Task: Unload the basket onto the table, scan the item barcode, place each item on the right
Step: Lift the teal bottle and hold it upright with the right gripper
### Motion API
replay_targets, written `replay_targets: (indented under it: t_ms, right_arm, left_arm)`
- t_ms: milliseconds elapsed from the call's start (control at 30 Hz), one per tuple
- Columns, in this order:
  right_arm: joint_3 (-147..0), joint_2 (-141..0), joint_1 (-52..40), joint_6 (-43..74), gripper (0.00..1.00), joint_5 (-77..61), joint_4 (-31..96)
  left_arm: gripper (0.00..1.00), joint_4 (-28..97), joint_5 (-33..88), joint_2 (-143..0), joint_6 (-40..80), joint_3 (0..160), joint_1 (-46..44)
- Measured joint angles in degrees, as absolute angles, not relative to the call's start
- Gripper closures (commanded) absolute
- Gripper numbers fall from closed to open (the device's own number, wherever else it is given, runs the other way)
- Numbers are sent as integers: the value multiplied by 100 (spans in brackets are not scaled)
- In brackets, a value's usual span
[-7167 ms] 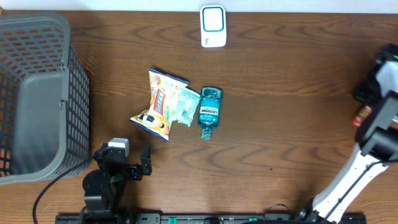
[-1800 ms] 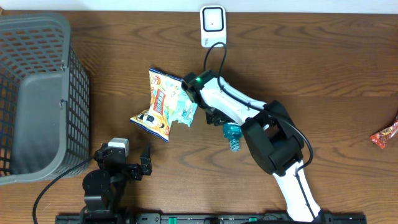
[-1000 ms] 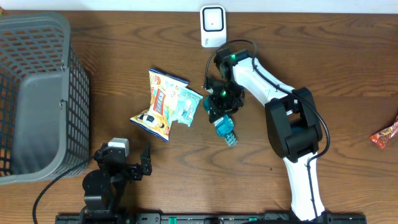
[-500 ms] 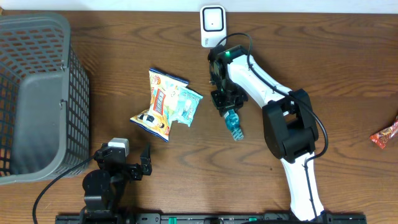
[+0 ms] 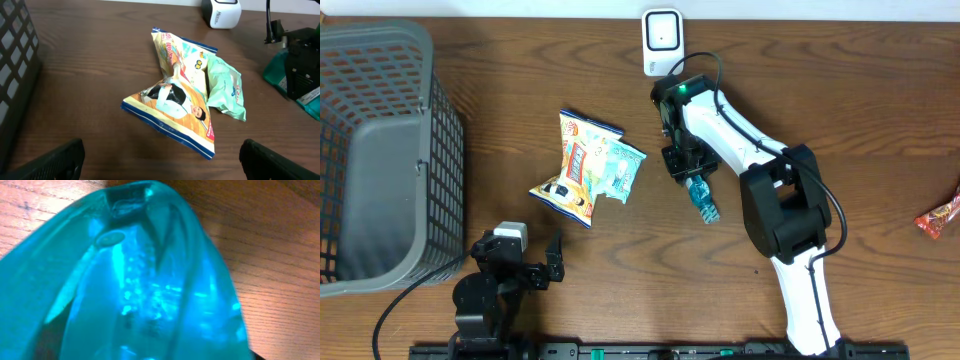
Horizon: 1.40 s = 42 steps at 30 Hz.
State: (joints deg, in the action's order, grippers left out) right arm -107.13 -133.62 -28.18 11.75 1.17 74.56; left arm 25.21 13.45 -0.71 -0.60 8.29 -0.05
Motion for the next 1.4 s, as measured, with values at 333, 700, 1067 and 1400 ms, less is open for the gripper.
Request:
replay_targets:
  t_ms: [333,700,1067,1400]
  right_arm:
    - [-10667,-13310,-2816,1179,58,51,7470]
    - [-10709,-13299,-2816,1181,60,-45,7561]
    - [-11059,-13279,-2816,1201,58,-47,7601]
    - [-11059,-13268,-2816,1260,62,-49,7264]
  left_arm:
    - [1,2521,1347,-71,-62,829,-5]
    - [2,2521,1345,-71,-62,829,-5]
    - [1,2521,1345,-71,-60,829,-5]
    - [1,2521,1345,-71,-60,829,-5]
